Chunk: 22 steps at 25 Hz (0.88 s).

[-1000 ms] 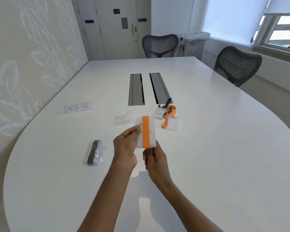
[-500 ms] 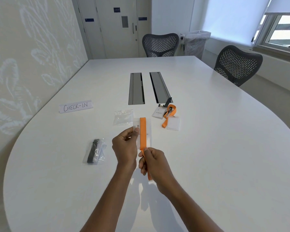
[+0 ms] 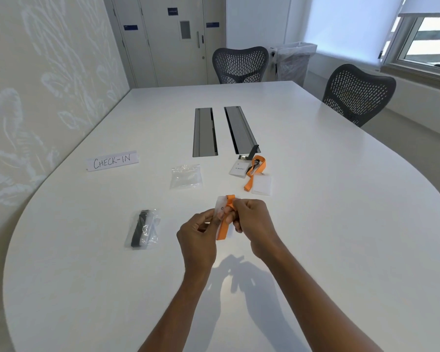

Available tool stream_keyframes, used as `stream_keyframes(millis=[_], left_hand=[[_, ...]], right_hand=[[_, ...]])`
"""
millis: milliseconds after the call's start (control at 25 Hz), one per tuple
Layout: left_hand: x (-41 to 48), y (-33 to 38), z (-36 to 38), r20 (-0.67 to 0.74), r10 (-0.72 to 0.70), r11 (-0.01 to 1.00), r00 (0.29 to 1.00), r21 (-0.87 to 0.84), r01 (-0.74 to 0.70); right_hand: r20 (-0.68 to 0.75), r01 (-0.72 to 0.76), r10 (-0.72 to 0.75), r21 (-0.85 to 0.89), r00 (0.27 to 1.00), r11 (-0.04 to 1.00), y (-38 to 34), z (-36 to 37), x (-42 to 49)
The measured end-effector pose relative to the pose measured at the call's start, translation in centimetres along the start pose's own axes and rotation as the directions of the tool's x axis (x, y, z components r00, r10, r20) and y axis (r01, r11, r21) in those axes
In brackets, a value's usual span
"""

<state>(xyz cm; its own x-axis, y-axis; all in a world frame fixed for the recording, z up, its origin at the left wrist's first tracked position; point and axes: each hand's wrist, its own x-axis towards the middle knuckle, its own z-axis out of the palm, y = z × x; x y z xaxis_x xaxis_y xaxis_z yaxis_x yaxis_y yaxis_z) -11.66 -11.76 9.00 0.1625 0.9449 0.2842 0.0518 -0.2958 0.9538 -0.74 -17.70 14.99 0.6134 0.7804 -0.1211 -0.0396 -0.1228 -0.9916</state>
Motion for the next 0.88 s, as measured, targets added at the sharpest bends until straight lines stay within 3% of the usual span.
stream_keyframes(millis=[160, 360, 480, 600, 720, 880], left_hand=[[0.2, -0.2, 0.5, -0.053, -0.062, 0.998, 0.997, -0.001, 0.062], [0.4, -0.3, 1.5, -0.059, -0.106, 0.994, 0.993, -0.031, 0.105], [0.8, -0.8, 1.9, -0.033, -0.176, 0.982, 0.984, -0.072, 0.173], [1.4, -2.2, 2.1, 0.044, -0.273, 0.952, 0.961, -0.134, 0.276], [1.3, -3.7, 2.2, 0.137, -0.333, 0.936, 0.933, -0.074, 0.345], [0.2, -5.3, 2.3, 0.146, -0.29, 0.954, 0.946, 0.123, 0.274]], right_hand=[[0.026, 0.02, -0.02, 0.027, 0.999, 0.999, 0.7, 0.3, 1.2], [-0.123, 0.186, -0.222, -0.248, 0.967, 0.951, 2.4, 1.2, 2.8], [-0.183, 0.22, -0.272, -0.259, 0.945, 0.94, 3.4, 1.0, 4.1], [-0.167, 0.161, -0.208, -0.259, 0.964, 0.952, 4.3, 0.3, 5.2], [-0.086, 0.093, -0.105, -0.132, 0.991, 0.987, 5.9, -0.8, 6.5], [-0.074, 0.042, -0.058, -0.208, 0.996, 0.977, 7.8, -1.8, 7.6]])
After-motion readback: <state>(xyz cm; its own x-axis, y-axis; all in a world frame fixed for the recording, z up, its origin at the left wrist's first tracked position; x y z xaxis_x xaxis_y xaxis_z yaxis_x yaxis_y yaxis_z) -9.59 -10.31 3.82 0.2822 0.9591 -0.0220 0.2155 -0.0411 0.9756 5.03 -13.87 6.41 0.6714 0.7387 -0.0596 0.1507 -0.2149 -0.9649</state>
